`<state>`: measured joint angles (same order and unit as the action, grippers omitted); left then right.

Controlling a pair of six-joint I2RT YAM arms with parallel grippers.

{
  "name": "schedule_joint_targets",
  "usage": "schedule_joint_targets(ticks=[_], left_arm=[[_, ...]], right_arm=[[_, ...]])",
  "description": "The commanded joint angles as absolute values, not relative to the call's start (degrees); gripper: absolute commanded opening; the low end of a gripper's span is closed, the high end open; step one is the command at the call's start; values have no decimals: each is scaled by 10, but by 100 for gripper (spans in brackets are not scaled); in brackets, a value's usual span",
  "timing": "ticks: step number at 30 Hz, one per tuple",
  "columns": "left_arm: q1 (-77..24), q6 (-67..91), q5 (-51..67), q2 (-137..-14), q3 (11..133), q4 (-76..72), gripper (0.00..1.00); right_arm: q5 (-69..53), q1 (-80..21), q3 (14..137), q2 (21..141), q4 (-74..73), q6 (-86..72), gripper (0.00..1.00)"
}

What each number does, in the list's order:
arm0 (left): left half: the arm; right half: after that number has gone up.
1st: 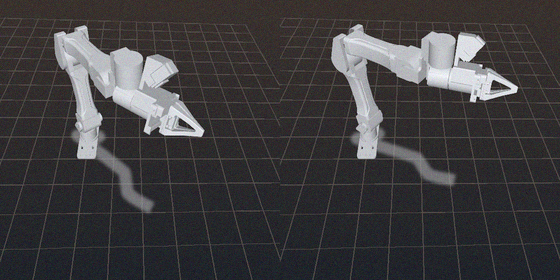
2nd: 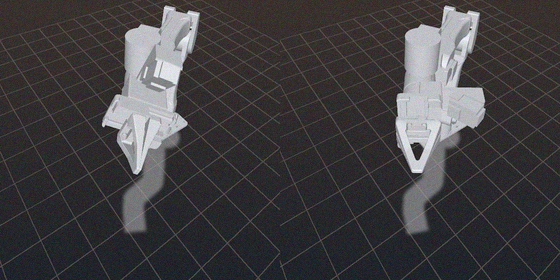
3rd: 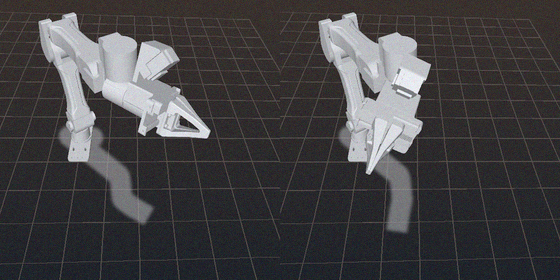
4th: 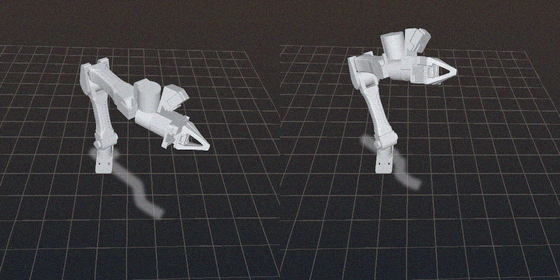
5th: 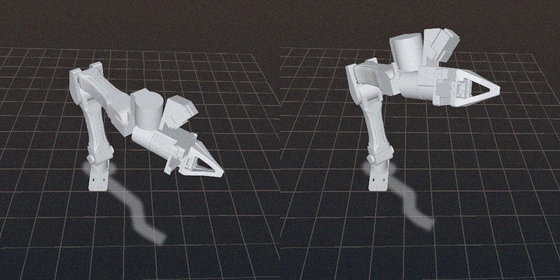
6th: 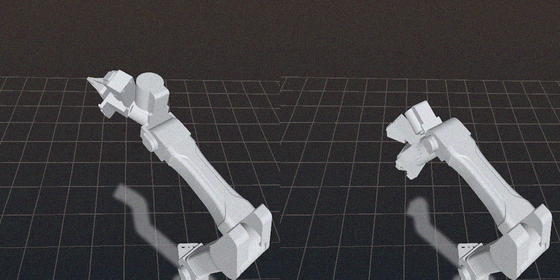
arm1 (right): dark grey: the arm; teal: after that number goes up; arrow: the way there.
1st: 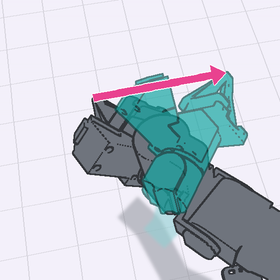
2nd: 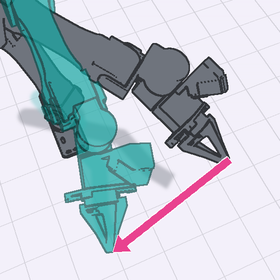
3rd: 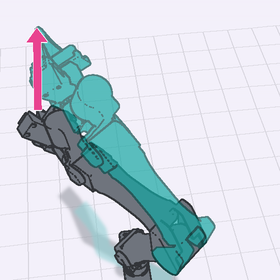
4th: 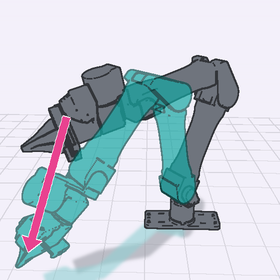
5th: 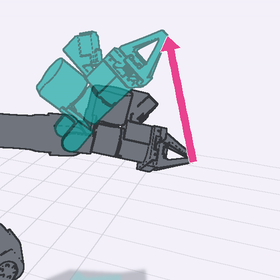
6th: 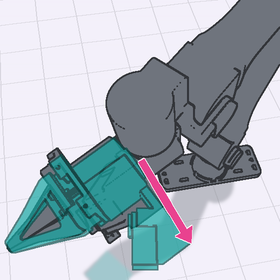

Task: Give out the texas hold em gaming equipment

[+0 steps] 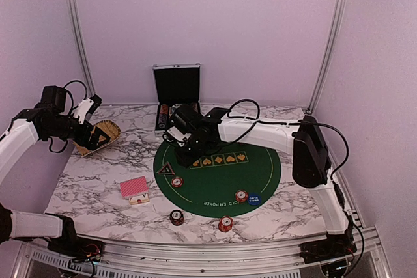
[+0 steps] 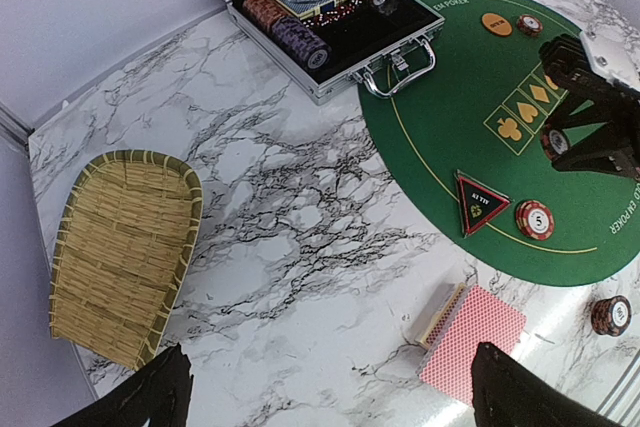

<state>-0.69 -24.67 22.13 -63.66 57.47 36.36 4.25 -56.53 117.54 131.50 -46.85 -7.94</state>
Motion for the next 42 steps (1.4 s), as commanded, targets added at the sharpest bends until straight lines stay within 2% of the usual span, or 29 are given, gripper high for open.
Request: schedule_joint_targets(ticks=[1, 14, 16, 19, 33, 36, 42], left_arm=[[-4, -246, 235, -630, 588, 382, 99], [-4, -248, 237, -631, 584, 382, 99], [-4, -249, 237, -630, 584, 381, 99], [-4, -249, 236, -631, 584, 381, 99], [-4, -249, 236, -630, 584, 382, 99], [-4, -247, 235, -628, 584, 382, 99], [-4, -247, 231, -624, 581, 382, 99]], right_arm=[[45, -558, 1229, 1361, -454, -85, 3], [32, -555, 1264, 1432, -443, -90, 3], [29, -555, 1264, 1436, -442, -92, 8], [29, -554, 1264, 1435, -443, -93, 21], [18, -549, 1282, 1358, -449, -95, 60], [15, -549, 1269, 1337, -450, -93, 63], [39, -571, 1236, 1284, -460, -84, 63]])
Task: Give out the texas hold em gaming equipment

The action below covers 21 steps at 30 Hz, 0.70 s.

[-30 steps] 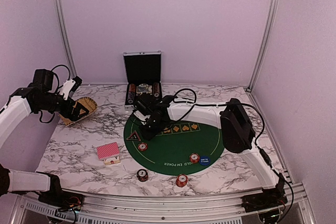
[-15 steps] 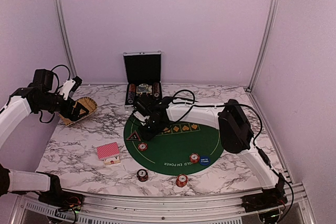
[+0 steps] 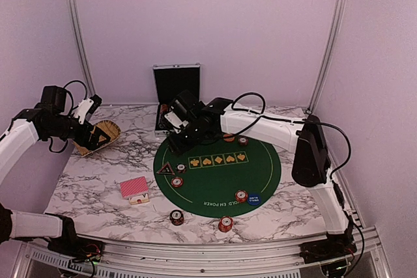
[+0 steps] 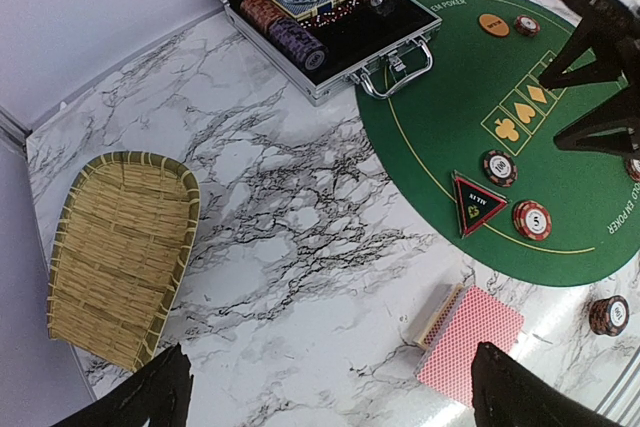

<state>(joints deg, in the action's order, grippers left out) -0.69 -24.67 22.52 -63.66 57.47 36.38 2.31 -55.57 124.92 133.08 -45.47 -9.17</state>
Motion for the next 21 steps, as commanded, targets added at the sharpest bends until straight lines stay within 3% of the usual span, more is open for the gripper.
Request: schedule_joint_targets(ticks=[1, 9, 21], left_arm=[[-4, -247, 230, -623, 581, 382, 99], [-4, -247, 229, -627, 582, 382, 99], [-4, -242, 229, -624, 580, 382, 99]], right_arm=[[44, -581, 1223, 1269, -463, -80, 64], [38, -677, 1094, 1179, -483, -62, 82], [-14, -733, 986, 1163, -473, -79, 93]])
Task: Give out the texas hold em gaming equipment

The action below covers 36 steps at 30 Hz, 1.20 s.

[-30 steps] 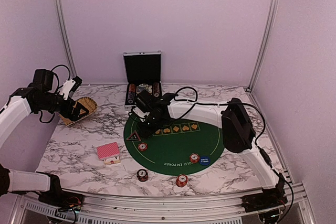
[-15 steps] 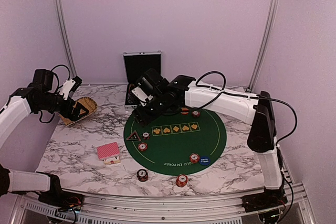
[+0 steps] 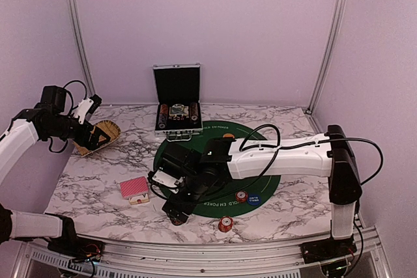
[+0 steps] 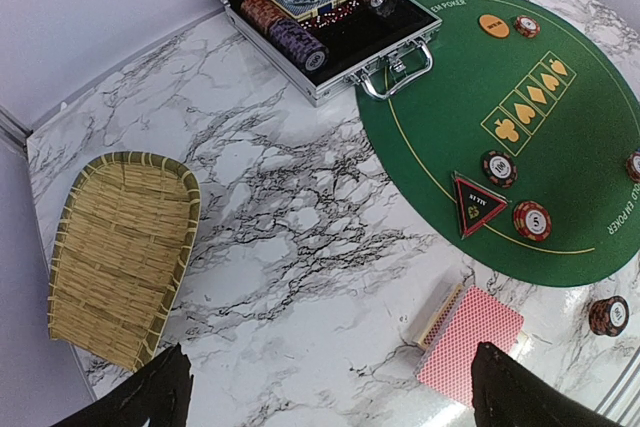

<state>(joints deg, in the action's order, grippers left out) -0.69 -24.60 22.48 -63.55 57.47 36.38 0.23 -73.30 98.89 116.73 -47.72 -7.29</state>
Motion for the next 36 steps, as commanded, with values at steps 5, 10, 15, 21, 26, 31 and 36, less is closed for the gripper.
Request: schedule_joint_targets(ticks=[5, 10, 15, 21, 26, 31, 36], left_arm=[[-4, -243, 229, -621, 578, 384, 99], [-4, -244, 230, -620, 576, 383, 99], [-4, -244, 230, -616, 577, 384, 99], [-4, -245, 229, -616, 578, 385, 99], [-4, -247, 227, -616, 581, 387, 99], [-4, -246, 229, -618, 583, 387, 99], [-4, -245, 231, -620, 585, 388, 99]], right_arm=[[-12, -733, 990, 1177, -473, -77, 95], [-11, -733, 1006, 1193, -475, -73, 97], [-18, -733, 1025, 1214, -476, -61, 97], [-22, -733, 1055, 1246, -484, -44, 96], [-21, -733, 1062, 1260, -488, -38, 89], [-20, -734, 1056, 1263, -492, -36, 80], [-18, -735, 1047, 1265, -491, -35, 74]])
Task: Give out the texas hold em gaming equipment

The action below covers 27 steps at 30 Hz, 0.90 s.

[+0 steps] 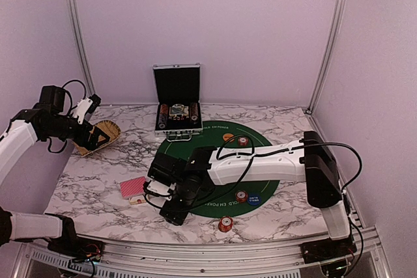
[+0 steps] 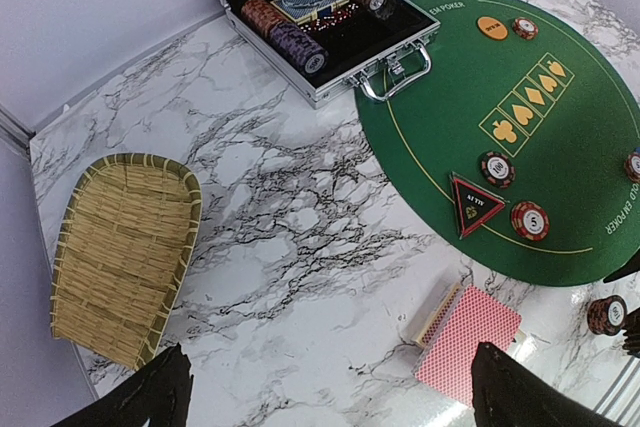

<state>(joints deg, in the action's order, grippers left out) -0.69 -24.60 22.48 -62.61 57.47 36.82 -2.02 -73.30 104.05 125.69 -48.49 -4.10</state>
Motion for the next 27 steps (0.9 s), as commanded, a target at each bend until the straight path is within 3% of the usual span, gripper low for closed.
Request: schedule_joint_targets(ticks=[1, 16, 27], left_arm=[[-4, -245, 231, -620, 585, 388, 99], [-4, -245, 231, -620, 580, 388, 99], [-4, -246, 227, -615, 581, 388, 99]], right_arm=[[-18, -736, 1046, 1266, -491, -36, 73], [-18, -747, 1041, 1276, -487, -39, 69], [-20, -747, 1031, 1274, -482, -43, 52]])
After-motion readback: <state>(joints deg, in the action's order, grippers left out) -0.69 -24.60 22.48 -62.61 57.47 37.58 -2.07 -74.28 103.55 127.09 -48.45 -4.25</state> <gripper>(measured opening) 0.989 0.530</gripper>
